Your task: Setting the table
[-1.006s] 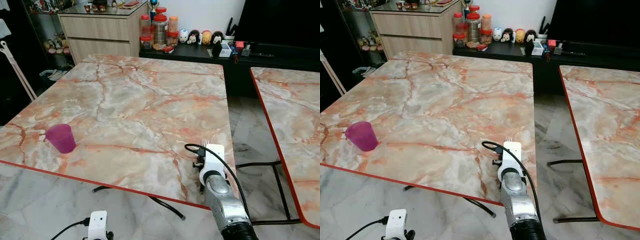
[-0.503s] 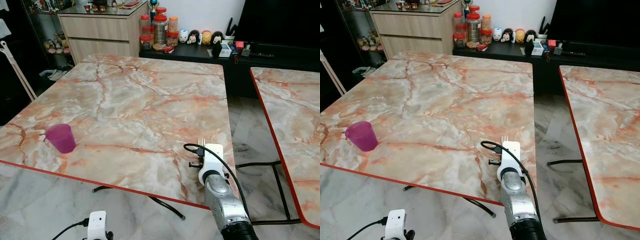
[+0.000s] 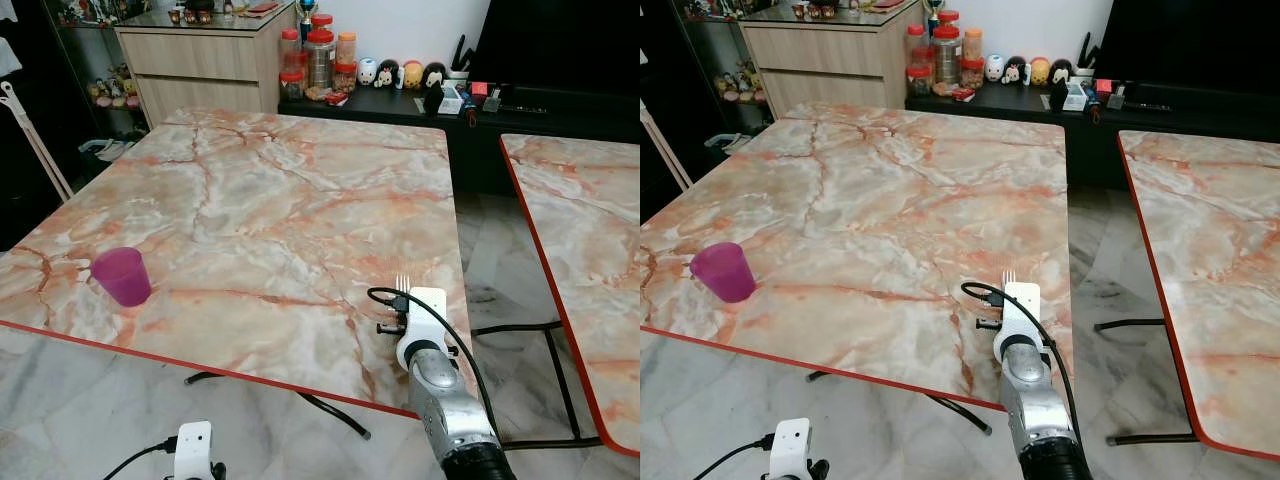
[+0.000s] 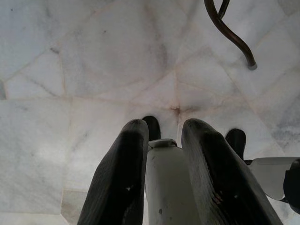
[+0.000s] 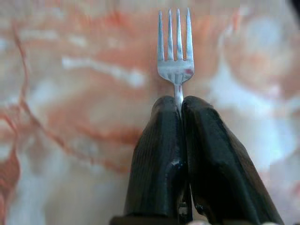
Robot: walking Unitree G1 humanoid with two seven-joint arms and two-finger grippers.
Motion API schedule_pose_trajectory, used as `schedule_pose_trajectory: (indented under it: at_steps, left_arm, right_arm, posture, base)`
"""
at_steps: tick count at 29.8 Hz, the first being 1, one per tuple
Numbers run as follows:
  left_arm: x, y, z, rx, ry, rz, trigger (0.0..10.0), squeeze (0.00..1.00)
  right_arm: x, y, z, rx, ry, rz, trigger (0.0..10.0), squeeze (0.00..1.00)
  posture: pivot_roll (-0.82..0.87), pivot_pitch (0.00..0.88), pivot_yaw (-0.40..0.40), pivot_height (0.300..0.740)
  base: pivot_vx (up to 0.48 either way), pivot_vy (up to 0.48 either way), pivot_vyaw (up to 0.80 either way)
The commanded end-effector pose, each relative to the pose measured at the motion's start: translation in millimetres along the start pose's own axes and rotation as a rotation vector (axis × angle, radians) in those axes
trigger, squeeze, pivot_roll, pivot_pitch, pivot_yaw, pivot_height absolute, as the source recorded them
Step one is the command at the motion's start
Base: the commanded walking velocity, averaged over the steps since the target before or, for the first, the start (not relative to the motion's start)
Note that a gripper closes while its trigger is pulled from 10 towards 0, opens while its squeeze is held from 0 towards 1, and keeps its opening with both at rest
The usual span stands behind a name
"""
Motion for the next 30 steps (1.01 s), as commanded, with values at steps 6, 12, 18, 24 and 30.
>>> schedule_pose_trajectory:
  at_steps: [6, 12, 18, 24, 30]
  left_arm:
    - [0.4, 3, -2.9, -0.018, 0.015, 0.004, 10.0, 0.00]
    - [0.2, 2, -4.9, -0.010, 0.032, 0.006, 10.0, 0.00]
    - [0.0, 3, -6.3, 0.001, 0.044, 0.010, 10.0, 0.00]
    - [-0.1, 5, -9.3, 0.039, 0.050, 0.021, 10.0, 0.00]
    - [-0.1, 5, -8.7, 0.065, 0.044, 0.022, 10.0, 0.00]
  right_arm:
    - [-0.9, 28, -8.6, 0.029, 0.036, 0.132, 10.0, 0.00]
    - [-5.6, 47, -15.5, 0.031, 0.092, 0.259, 10.0, 0.00]
    - [-10.1, 60, -20.8, -0.018, 0.129, 0.356, 10.0, 0.00]
    - [-21.2, 80, -29.0, -0.077, 0.184, 0.515, 10.0, 0.00]
    - [-27.0, 90, -31.6, -0.115, 0.203, 0.589, 10.0, 0.00]
  posture:
    - [-0.06, 0.000, -0.017, 0.740]
    - [-0.06, 0.000, -0.015, 0.740]
    - [-0.06, 0.000, -0.012, 0.740]
    - [-0.06, 0.000, -0.001, 0.740]
    - [-0.07, 0.000, 0.002, 0.740]
  base:
    - [0.000, 0.000, 0.00]
    - [0.000, 0.000, 0.00]
    - [0.000, 0.000, 0.00]
    - [0.000, 0.000, 0.00]
    - [0.000, -0.337, 0.00]
Point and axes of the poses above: a point about 5 cm out from each wrist's last joint towards the gripper, its own x axis pointing out of the wrist towards the gripper, its own y axis along the axis of the wrist's last joint, z = x × y, the point moved 3 cm from there along x, pointing out of the wrist towards the gripper, and after that the axes turned 8 degrees about x, right-handed, at the moved point
